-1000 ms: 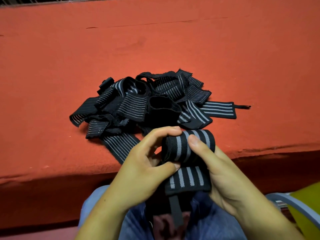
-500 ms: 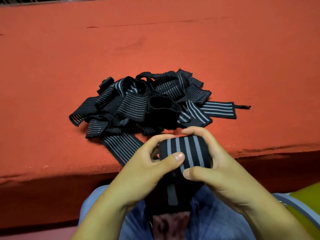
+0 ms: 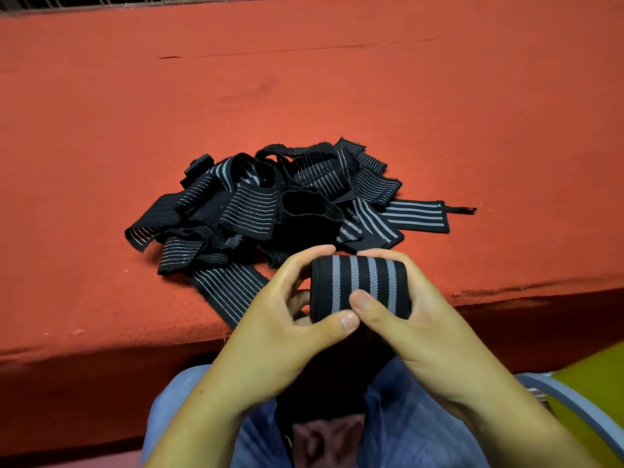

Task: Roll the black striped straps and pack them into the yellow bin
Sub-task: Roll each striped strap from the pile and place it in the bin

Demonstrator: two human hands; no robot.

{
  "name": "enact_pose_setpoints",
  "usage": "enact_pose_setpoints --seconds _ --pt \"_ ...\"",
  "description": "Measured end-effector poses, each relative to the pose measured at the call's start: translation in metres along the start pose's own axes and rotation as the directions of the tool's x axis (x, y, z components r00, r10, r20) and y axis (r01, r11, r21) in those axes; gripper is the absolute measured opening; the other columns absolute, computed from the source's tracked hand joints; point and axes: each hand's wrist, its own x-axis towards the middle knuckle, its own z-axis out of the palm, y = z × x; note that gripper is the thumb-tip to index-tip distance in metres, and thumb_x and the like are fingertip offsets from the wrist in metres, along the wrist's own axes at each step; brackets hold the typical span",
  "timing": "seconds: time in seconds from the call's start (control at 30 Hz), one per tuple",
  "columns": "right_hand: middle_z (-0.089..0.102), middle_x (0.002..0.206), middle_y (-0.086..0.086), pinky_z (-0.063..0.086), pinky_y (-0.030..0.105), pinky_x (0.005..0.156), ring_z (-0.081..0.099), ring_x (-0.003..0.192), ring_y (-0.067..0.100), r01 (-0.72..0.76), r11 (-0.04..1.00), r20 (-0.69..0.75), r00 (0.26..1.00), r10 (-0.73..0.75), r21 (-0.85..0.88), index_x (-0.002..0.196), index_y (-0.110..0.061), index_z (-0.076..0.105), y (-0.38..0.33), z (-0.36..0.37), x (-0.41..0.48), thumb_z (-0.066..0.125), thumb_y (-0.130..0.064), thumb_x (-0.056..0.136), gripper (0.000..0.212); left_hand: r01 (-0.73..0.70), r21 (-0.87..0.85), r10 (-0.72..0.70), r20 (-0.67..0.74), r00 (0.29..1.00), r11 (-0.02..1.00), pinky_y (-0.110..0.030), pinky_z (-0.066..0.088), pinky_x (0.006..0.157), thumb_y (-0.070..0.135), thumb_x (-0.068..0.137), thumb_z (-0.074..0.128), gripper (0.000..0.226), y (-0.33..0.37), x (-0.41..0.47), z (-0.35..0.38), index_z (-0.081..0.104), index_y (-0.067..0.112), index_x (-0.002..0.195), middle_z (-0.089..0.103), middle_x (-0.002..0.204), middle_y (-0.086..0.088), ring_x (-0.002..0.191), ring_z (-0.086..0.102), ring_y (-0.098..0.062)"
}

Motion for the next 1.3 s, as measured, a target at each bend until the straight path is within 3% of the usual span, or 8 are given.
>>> enact_pose_setpoints --seconds 0.27,0.43,0.53,0.63,0.73,1.1,1.2,1.3 --pt "0.078 0.115 0.008 0.052 0.058 0.106 0.073 0.112 0.029 -0.092 0.986 -0.079 0.992 0.104 0.142 0.120 -0.022 0.070 -0.012 -0.016 -0.011 0.083 -0.031 0.078 0.045 -0.090 0.029 0.088 0.064 0.994 0.996 -0.023 0.053 0.096 0.015 0.084 0.079 0.048 0.018 0.015 0.006 0.066 0.021 0.130 0.073 0.126 0.003 0.117 0.070 -0.014" --pt "0.080 0.106 -0.001 0.058 0.043 0.096 0.076 0.102 0.017 -0.117 0.992 -0.107 0.988 0.113 -0.037 0.114 -0.024 0.073 -0.045 -0.043 -0.014 0.087 -0.031 0.085 0.033 -0.170 -0.038 0.172 0.052 0.984 0.985 -0.022 0.053 0.096 0.014 0.086 0.078 0.043 0.029 0.029 0.029 0.067 0.017 0.128 0.075 0.121 0.000 0.116 0.070 -0.016" --pt "0.080 0.106 0.003 0.059 0.043 0.094 0.076 0.104 0.024 -0.120 0.991 -0.066 0.991 0.116 -0.066 0.111 -0.025 0.075 -0.062 -0.065 -0.022 0.087 -0.031 0.084 0.031 -0.206 -0.072 0.211 0.058 0.976 0.976 -0.020 0.053 0.093 0.014 0.084 0.076 0.046 0.039 0.036 0.049 0.068 0.019 0.129 0.076 0.120 0.002 0.115 0.071 -0.014" --pt "0.080 0.105 0.003 0.057 0.028 0.083 0.075 0.097 0.014 -0.096 0.992 -0.030 0.995 0.094 -0.078 0.113 -0.024 0.077 -0.076 -0.085 -0.032 0.082 -0.032 0.081 0.033 -0.223 -0.092 0.229 0.070 0.971 0.971 -0.019 0.053 0.094 0.016 0.083 0.079 0.046 0.051 0.042 0.070 0.069 0.022 0.128 0.076 0.121 0.006 0.116 0.070 -0.011" --pt "0.080 0.106 0.008 0.054 0.026 0.083 0.069 0.090 0.007 -0.069 0.984 -0.042 0.997 0.063 -0.163 0.110 -0.024 0.079 -0.089 -0.104 -0.044 0.080 -0.037 0.080 0.033 -0.241 -0.089 0.249 0.087 0.965 0.966 -0.016 0.052 0.090 0.016 0.083 0.079 0.040 0.062 0.046 0.092 0.071 0.026 0.120 0.077 0.116 0.010 0.112 0.071 -0.006" --pt "0.079 0.112 0.013 0.060 0.039 0.096 0.074 0.111 0.027 -0.258 0.959 -0.138 0.961 0.241 -0.118 0.117 -0.007 0.074 -0.084 -0.215 -0.090 0.075 -0.026 0.080 0.042 -0.189 -0.051 0.195 0.149 0.969 0.981 -0.025 0.055 0.095 0.036 0.083 0.081 0.045 0.055 0.074 0.212 0.071 0.022 0.124 0.076 0.117 0.010 0.111 0.070 -0.004" --pt "0.079 0.113 0.013 0.061 0.035 0.089 0.075 0.110 0.026 -0.289 0.954 -0.202 0.942 0.269 -0.078 0.121 -0.008 0.072 -0.073 -0.242 -0.102 0.076 -0.025 0.079 0.045 -0.142 -0.050 0.149 0.187 0.971 0.989 -0.034 0.056 0.099 0.044 0.081 0.079 0.049 0.043 0.081 0.247 0.071 0.022 0.125 0.076 0.117 0.008 0.111 0.070 -0.007" --pt "0.078 0.115 0.013 0.061 0.034 0.085 0.074 0.110 0.027 -0.321 0.946 -0.241 0.922 0.304 -0.034 0.123 -0.008 0.072 -0.062 -0.267 -0.118 0.075 -0.021 0.082 0.043 -0.143 0.033 0.128 0.280 0.951 0.989 -0.028 0.054 0.100 0.043 0.087 0.078 0.047 0.034 0.081 0.267 0.068 0.025 0.129 0.074 0.121 0.011 0.111 0.068 0.000"
